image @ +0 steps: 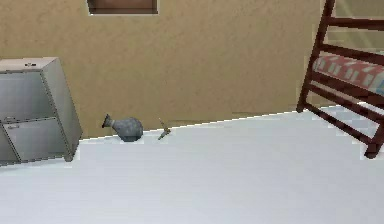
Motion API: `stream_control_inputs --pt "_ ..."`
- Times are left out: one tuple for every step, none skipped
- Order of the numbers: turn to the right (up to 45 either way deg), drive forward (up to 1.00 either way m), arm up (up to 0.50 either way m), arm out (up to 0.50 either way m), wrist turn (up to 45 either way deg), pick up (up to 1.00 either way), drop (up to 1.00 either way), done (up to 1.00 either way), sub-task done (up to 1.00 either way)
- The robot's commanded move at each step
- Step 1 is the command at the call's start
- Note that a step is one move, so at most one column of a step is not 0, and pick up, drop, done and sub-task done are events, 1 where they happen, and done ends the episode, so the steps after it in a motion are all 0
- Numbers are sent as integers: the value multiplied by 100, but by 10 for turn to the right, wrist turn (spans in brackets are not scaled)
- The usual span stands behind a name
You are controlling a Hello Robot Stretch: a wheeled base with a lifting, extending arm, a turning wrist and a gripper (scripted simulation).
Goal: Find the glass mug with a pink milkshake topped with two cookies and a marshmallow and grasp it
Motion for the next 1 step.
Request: stream_control_inputs --pt "0 45 0 0 0 0 0 0 0"
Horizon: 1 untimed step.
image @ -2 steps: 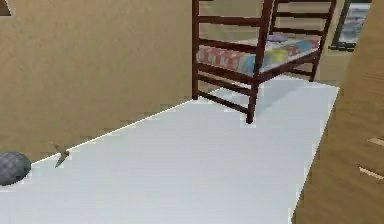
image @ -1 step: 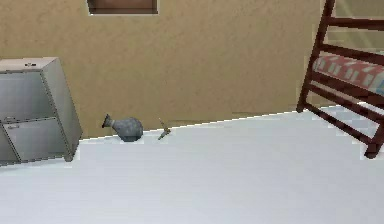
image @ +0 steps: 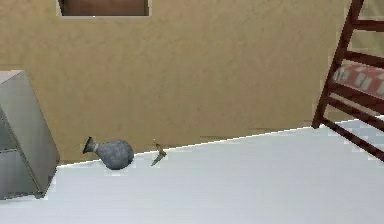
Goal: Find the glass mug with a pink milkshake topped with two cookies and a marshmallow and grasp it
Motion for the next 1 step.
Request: stream_control_inputs --pt "-450 0 0 0 0 0 0 0 0"
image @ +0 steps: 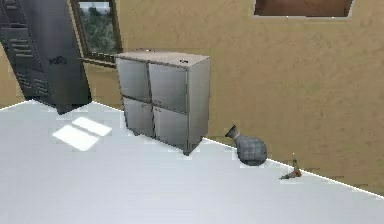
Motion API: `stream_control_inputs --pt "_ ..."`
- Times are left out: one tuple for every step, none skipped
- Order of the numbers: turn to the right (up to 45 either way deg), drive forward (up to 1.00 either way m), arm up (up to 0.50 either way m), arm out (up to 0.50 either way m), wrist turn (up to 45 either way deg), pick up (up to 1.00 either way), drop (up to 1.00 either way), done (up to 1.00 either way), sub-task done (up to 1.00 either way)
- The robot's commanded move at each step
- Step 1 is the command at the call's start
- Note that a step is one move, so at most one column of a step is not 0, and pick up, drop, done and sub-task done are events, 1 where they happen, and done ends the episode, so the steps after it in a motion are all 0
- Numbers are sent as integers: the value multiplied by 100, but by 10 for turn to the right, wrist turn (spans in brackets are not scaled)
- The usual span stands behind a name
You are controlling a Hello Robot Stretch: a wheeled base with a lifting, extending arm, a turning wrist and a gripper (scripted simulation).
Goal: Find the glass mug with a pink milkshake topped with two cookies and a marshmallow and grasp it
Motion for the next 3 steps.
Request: stream_control_inputs --pt "-150 0 0 0 0 0 0 0 0" --pt "0 55 0 0 0 0 0 0 0" --pt "-450 0 0 0 0 0 0 0 0"
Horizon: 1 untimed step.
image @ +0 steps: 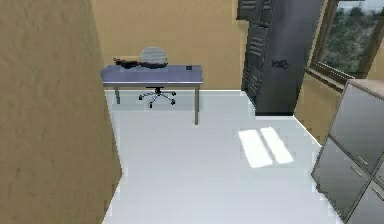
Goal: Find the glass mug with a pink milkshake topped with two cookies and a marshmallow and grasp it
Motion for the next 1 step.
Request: stream_control_inputs --pt "-30 0 0 0 0 0 0 0 0"
